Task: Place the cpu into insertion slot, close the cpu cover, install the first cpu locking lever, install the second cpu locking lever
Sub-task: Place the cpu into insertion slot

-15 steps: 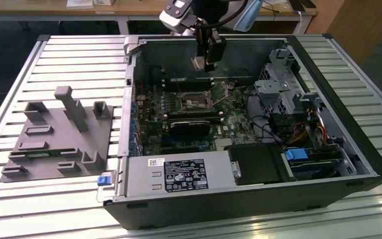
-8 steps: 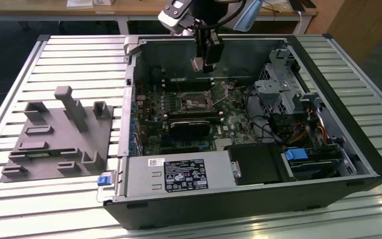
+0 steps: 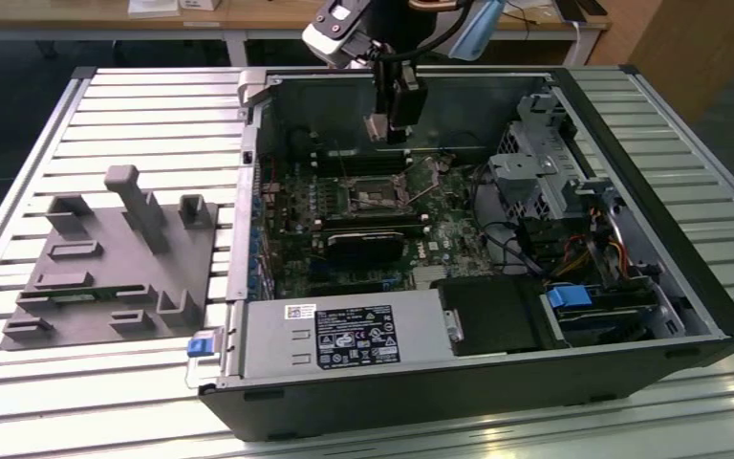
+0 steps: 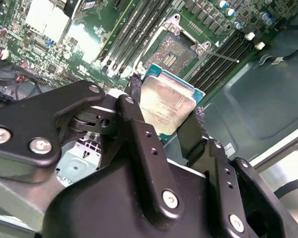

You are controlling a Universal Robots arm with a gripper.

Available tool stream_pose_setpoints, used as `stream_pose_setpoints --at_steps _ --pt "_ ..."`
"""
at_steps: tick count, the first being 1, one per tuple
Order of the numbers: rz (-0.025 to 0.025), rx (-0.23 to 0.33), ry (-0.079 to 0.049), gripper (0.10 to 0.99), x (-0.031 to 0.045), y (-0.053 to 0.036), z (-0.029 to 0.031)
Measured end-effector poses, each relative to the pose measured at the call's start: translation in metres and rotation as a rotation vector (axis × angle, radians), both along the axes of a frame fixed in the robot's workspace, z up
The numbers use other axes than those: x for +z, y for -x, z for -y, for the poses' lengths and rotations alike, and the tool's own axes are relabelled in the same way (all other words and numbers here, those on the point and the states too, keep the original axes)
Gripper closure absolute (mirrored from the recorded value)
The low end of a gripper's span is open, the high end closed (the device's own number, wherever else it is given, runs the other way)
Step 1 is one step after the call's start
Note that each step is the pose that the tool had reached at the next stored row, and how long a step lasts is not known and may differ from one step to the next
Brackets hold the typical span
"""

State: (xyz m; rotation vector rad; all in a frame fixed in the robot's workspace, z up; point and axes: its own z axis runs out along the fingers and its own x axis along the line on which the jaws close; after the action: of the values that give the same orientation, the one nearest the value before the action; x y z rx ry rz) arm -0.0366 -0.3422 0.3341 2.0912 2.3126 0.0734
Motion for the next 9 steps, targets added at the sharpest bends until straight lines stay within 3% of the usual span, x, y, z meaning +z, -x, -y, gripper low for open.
stream_pose_setpoints --at_steps 9 --pt "0.0 0.0 0.006 0.545 -0.0038 0.0 0.0"
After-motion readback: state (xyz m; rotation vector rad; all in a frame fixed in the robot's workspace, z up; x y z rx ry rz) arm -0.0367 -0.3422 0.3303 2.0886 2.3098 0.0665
